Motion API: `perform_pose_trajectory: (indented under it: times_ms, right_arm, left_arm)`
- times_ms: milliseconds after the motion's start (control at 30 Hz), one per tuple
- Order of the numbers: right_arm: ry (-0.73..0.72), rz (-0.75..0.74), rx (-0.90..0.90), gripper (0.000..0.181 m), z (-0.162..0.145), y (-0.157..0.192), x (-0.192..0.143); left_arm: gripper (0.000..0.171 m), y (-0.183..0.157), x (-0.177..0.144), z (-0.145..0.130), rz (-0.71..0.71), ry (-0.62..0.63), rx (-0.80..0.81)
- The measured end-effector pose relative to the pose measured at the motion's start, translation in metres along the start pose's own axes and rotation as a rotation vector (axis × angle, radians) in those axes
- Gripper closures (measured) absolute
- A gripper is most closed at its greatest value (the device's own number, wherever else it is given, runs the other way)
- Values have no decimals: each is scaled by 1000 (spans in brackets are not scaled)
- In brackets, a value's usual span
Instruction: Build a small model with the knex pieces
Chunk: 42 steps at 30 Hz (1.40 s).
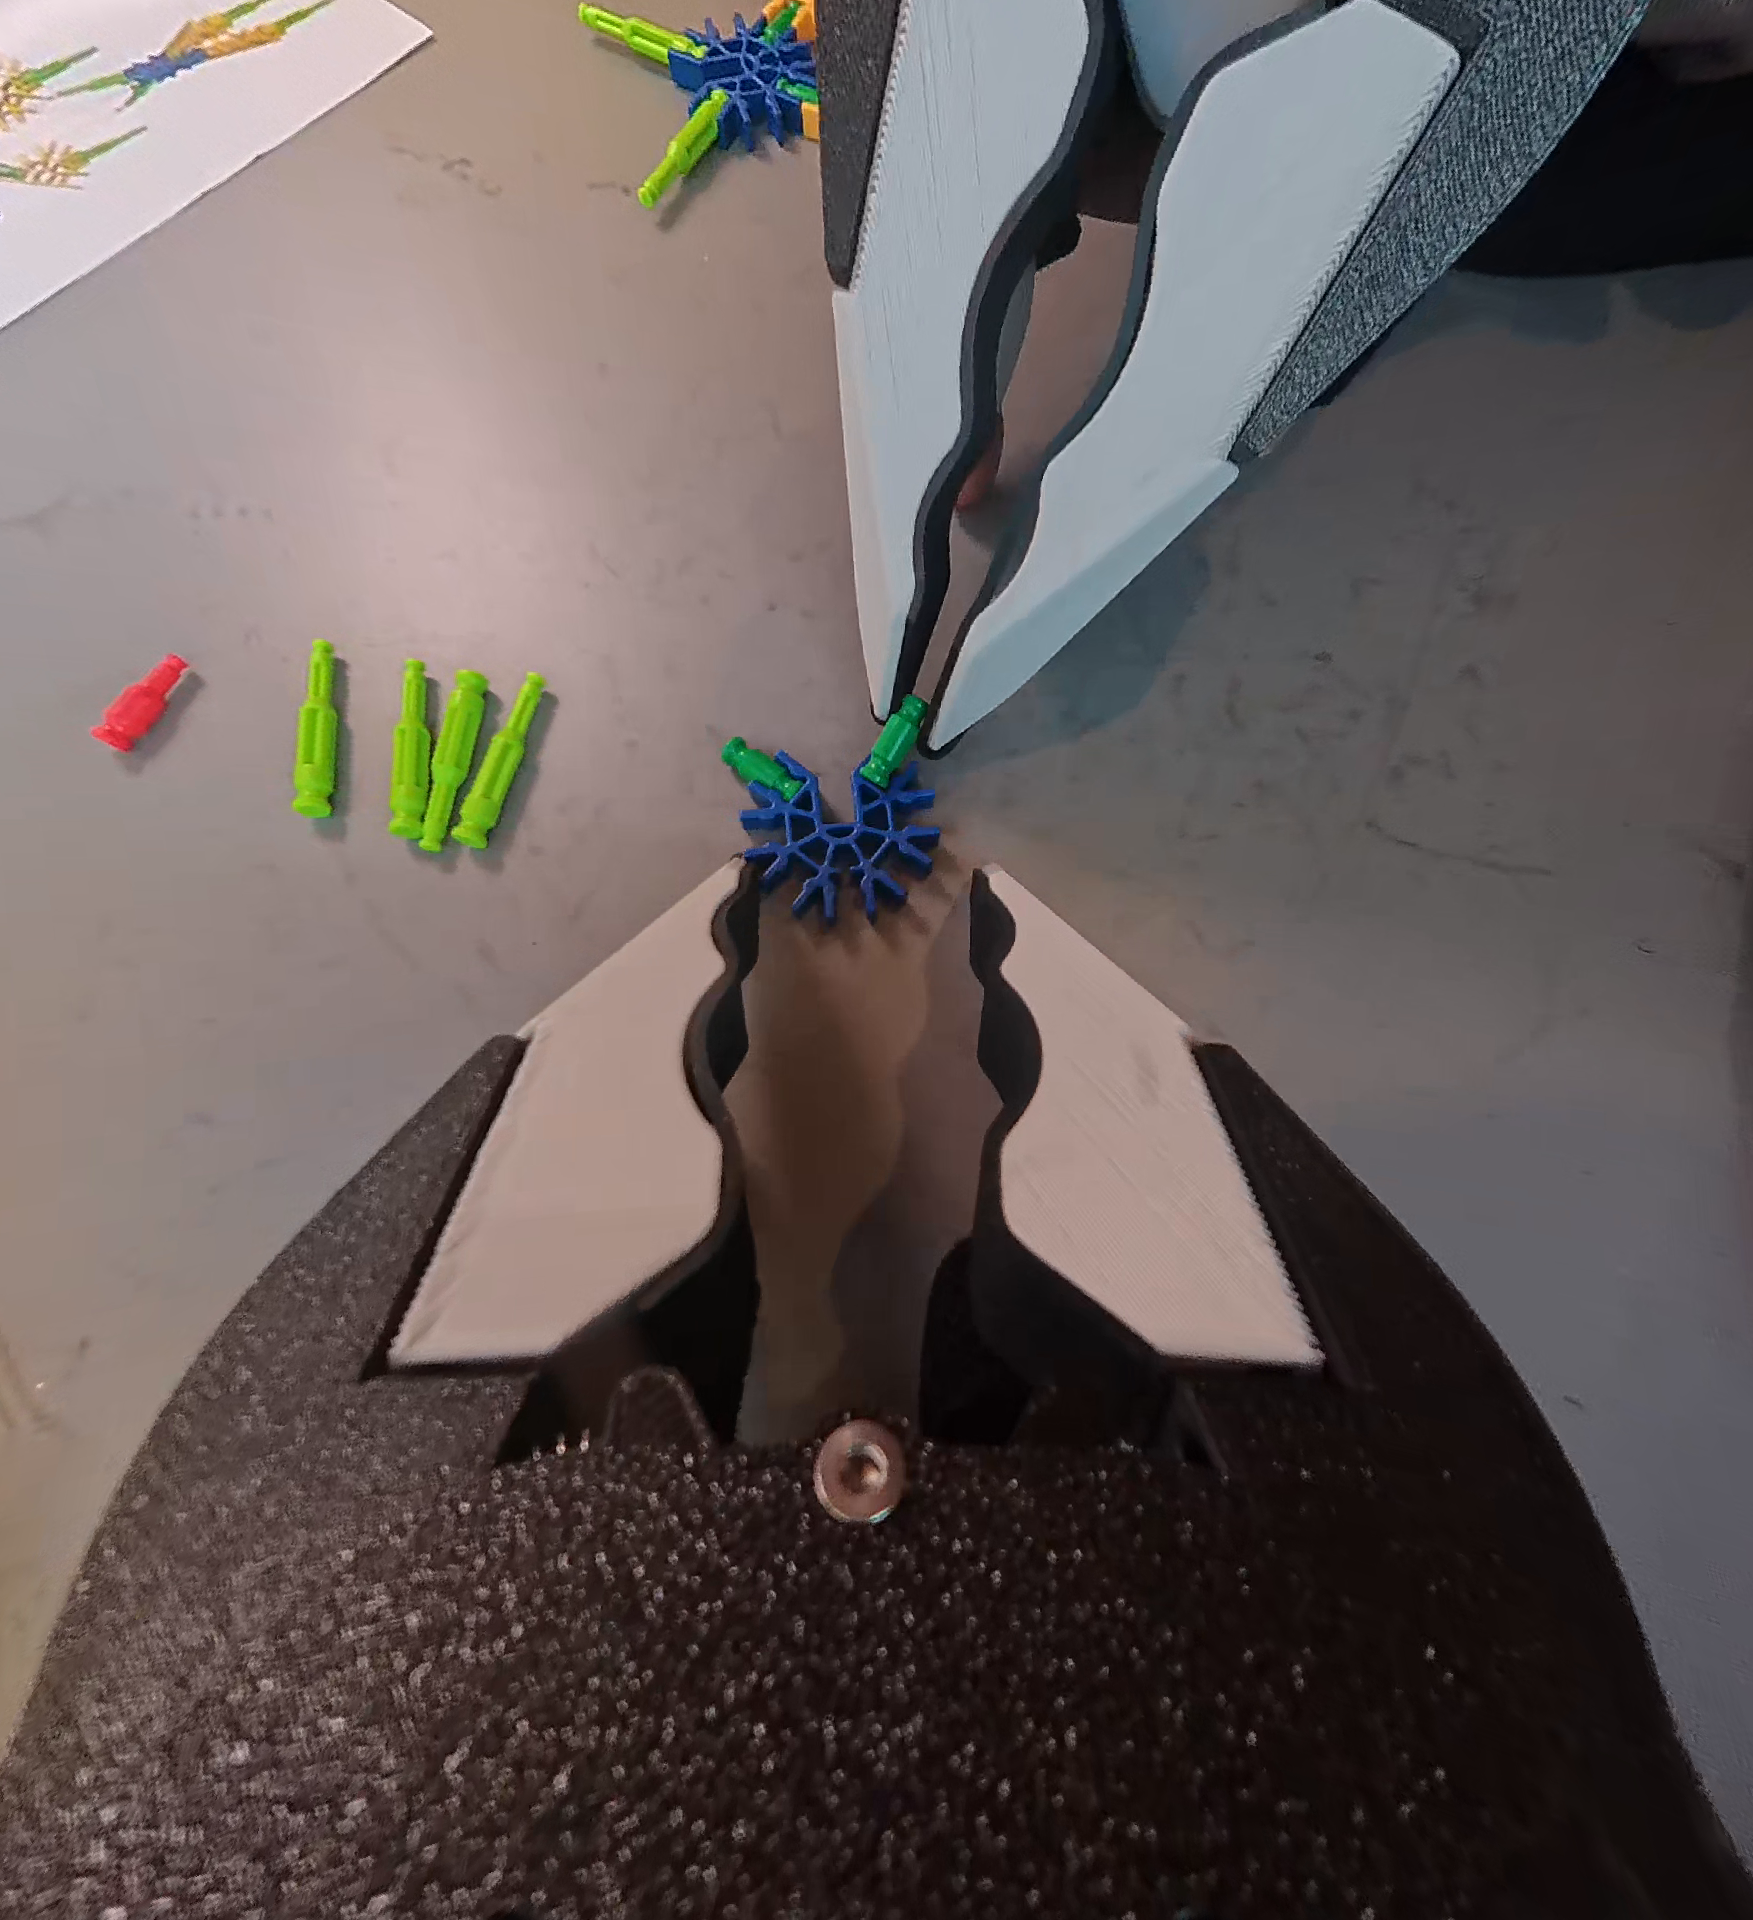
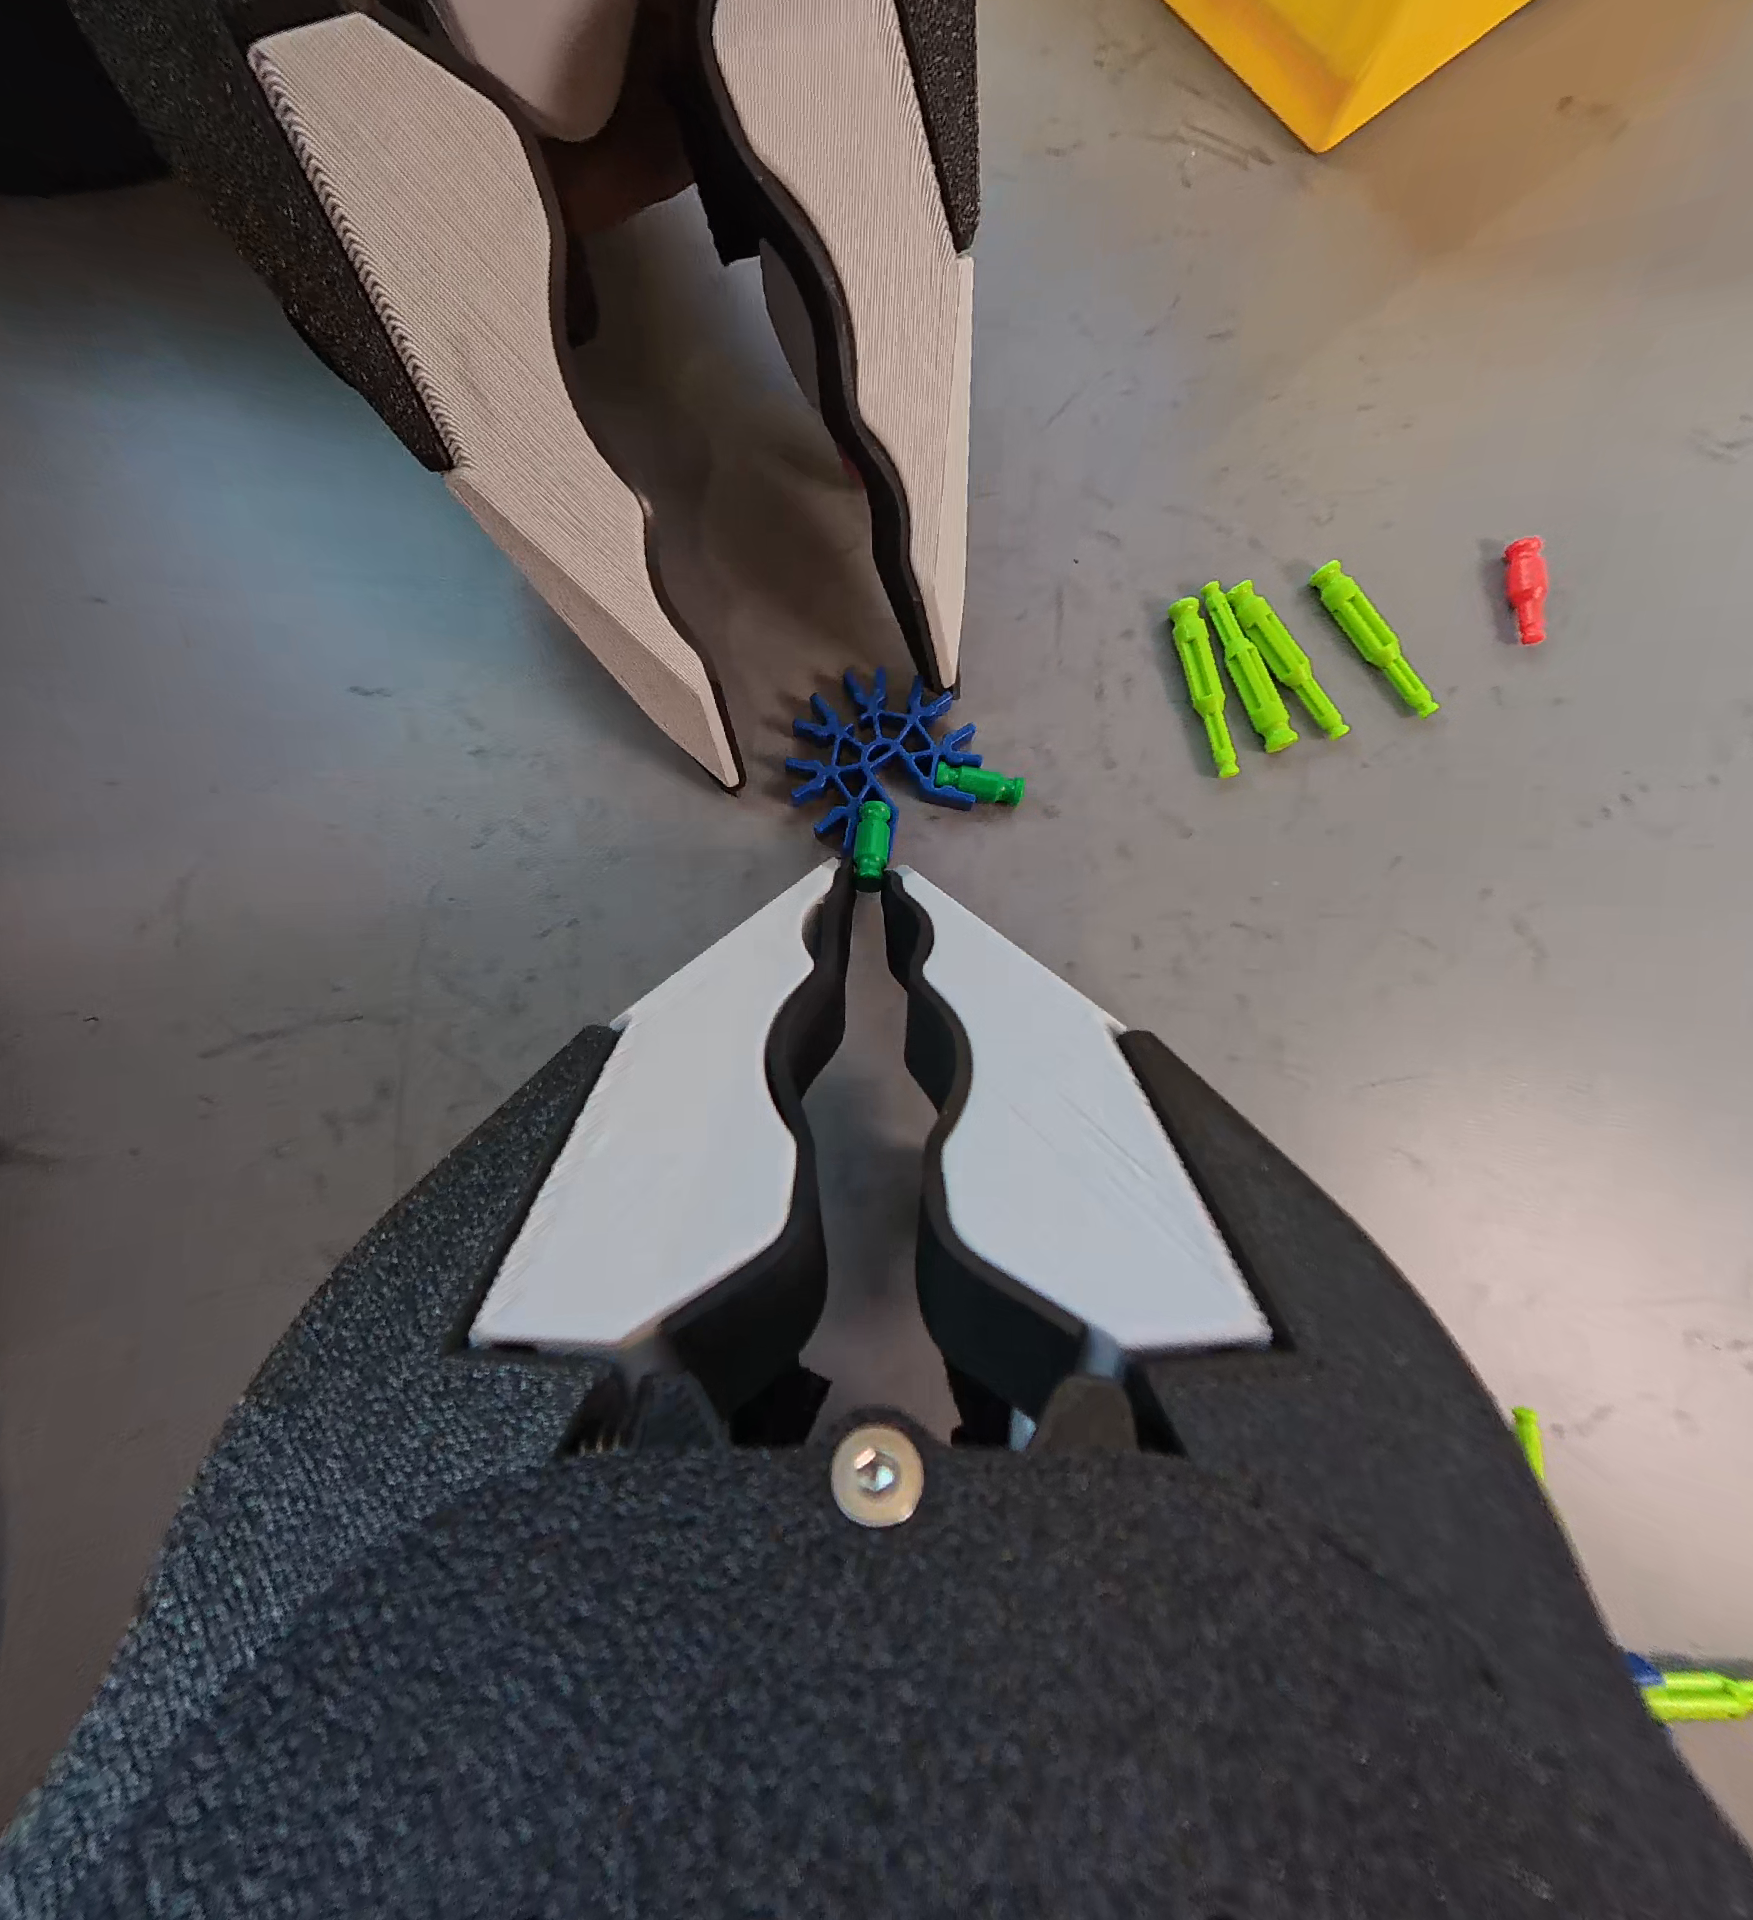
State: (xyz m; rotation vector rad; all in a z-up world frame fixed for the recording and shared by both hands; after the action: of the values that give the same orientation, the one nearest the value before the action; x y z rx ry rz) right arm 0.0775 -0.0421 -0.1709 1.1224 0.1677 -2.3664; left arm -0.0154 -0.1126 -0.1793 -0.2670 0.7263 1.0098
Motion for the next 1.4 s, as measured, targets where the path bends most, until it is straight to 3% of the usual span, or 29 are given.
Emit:
perform_pose_trajectory:
  times_ms: [1000, 1400]
  right_arm:
    - [5, 40, 9, 181, 7, -1, -2]
    - [234, 130, 13, 181, 21, -5, 0]
  left_arm:
    - [136, -1, 1, -1, 19, -18, -20]
    - [141, -3, 0, -2, 38, -23, -7]
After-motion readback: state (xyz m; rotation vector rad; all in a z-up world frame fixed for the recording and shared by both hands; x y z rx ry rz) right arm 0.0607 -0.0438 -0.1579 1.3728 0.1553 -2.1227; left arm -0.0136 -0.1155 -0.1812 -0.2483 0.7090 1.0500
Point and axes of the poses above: each gripper's, where its closed fingertips meet, x out along the fingers, z out of its top, y = z × x across the jaws, the point moved 7 cm from there along -x, back along the fingers, and after that the axes turned 11 degrees about z, right-handed, at the moved point
